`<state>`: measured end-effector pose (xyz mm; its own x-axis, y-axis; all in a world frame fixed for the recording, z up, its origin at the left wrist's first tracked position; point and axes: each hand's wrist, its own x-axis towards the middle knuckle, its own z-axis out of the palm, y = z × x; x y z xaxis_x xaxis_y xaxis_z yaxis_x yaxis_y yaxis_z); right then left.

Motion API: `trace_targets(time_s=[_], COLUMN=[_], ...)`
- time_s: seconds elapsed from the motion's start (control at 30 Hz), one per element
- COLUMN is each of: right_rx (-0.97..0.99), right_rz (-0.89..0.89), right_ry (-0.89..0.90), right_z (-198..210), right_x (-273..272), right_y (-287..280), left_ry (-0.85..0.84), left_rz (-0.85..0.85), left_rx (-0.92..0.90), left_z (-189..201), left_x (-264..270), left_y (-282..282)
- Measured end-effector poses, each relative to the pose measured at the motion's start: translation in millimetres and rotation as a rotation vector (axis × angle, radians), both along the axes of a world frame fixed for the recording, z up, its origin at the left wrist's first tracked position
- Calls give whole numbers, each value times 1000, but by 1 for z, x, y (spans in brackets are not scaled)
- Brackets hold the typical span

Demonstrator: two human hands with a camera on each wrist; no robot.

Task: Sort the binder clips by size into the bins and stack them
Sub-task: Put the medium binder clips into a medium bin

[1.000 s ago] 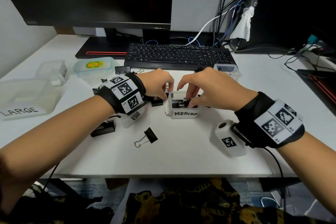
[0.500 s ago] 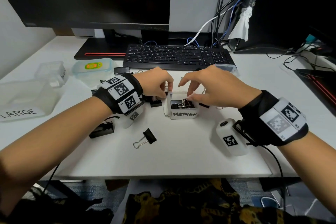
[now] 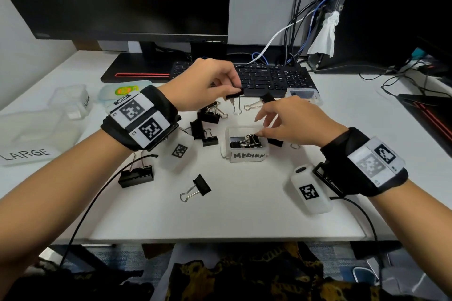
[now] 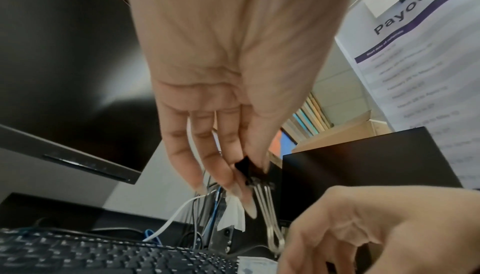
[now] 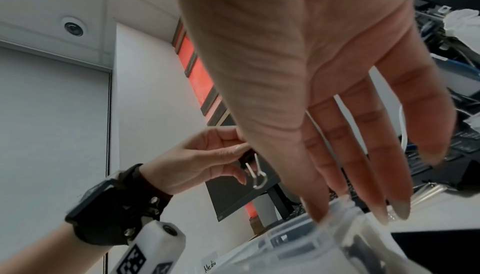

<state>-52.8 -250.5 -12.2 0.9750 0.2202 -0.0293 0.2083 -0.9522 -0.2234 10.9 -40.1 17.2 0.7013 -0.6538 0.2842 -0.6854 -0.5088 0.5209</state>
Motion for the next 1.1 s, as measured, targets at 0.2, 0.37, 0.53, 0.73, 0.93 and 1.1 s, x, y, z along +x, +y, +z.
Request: trace_targets(time_s=[0.2,0.37,0.53,0.73,0.93,1.1], right_rx=[20,13,15,25,27,34], right_rz=[-31,-44,-46,-44,-39,-44], right_ry=[14,27,18,22,20,14], right_z=[-5,-8,-10,-9,-9,-10], right_x=[3,4,4,3,3,3], right_y=[1,2,2,2,2,3], left_ry=[61,-1,-69,-176,-215,-180], left_rz=[-73,-60,-3,92,136,89], left_rx=[155,256,363,392,436,531], left_z=[-10,-21,-27,-30,-28,-29], left_x=[-17,-24,-26,-31,-36,-34], left_y=[-8,-15,-19,-20,-19,-20])
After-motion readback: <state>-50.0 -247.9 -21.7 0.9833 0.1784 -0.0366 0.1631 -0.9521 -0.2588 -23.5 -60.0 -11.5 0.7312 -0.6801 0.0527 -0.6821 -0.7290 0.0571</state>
